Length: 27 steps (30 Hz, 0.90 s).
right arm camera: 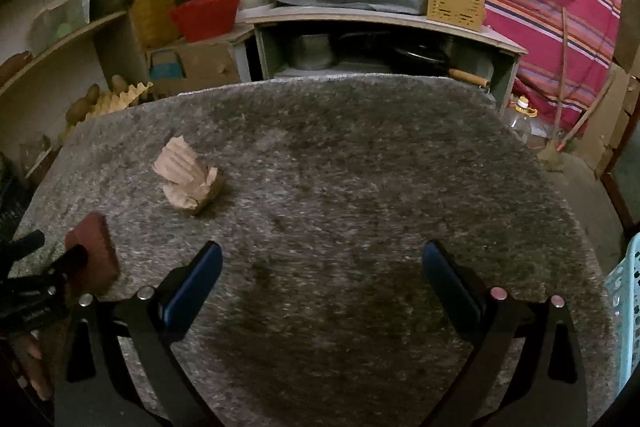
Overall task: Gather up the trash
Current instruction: 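Grasp the maroon scouring pad with the left tool while the right tool grasps the tan crumpled paper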
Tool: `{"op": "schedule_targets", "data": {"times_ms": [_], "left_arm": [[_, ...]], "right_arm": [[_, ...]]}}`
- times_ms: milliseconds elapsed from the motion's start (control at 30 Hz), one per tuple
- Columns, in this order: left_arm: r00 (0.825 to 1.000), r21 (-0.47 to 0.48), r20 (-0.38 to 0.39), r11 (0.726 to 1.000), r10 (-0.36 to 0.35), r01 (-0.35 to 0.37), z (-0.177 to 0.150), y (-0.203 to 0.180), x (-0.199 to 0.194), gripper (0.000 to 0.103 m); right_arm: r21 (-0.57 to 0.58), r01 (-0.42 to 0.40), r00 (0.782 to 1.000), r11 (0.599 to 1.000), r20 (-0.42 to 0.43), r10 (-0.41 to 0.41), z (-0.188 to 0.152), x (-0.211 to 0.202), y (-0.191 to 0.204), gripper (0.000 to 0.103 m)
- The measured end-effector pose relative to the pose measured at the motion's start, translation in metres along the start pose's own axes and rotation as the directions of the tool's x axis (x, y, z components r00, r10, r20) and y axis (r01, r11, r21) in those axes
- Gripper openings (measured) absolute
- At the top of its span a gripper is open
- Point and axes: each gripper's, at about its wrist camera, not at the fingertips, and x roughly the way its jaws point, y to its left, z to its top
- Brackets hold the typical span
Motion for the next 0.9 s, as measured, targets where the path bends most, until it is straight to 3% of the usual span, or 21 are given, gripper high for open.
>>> {"op": "schedule_targets", "data": {"times_ms": [100, 167, 300, 467, 500, 767, 900], "left_arm": [[0.997, -0.048, -0.020, 0.996, -0.070, 0.069, 0.004, -0.003, 0.005, 0.097], [0.995, -0.003, -0.031, 0.995, -0.095, 0.095, 0.004, -0.020, 0.007, 0.097], [0.998, 0.093, -0.056, 0.995, -0.028, 0.033, 0.002, -0.040, 0.017, 0.098], [0.991, 0.016, -0.076, 0.993, -0.113, 0.115, 0.005, -0.025, 0.016, 0.087], [0.992, 0.023, -0.068, 0.994, -0.104, 0.106, 0.004, -0.026, 0.015, 0.082], [0.998, 0.011, 0.007, 0.997, -0.070, 0.070, 0.014, -0.004, -0.012, 0.081], [0.998, -0.019, 0.060, 1.000, -0.007, 0.009, 0.024, 0.021, -0.024, 0.081]], "right_arm": [[0.010, 0.012, 1.000, 1.000, -0.003, -0.012, 0.001, 0.002, -0.005, 0.098], [0.022, 0.015, 1.000, 1.000, -0.009, -0.015, 0.001, 0.003, -0.011, 0.098], [0.025, 0.034, 0.999, 0.999, -0.011, -0.034, 0.003, 0.004, -0.017, 0.098], [0.017, 0.025, 1.000, 1.000, -0.002, -0.025, 0.012, 0.007, -0.011, 0.098], [0.006, 0.014, 1.000, 1.000, -0.001, -0.014, 0.015, 0.008, -0.004, 0.098], [-0.066, -0.063, 0.998, 0.996, -0.007, 0.062, 0.031, 0.021, 0.049, 0.098], [-0.100, -0.066, 0.998, 0.993, -0.026, 0.063, 0.034, 0.038, 0.070, 0.096]]}}
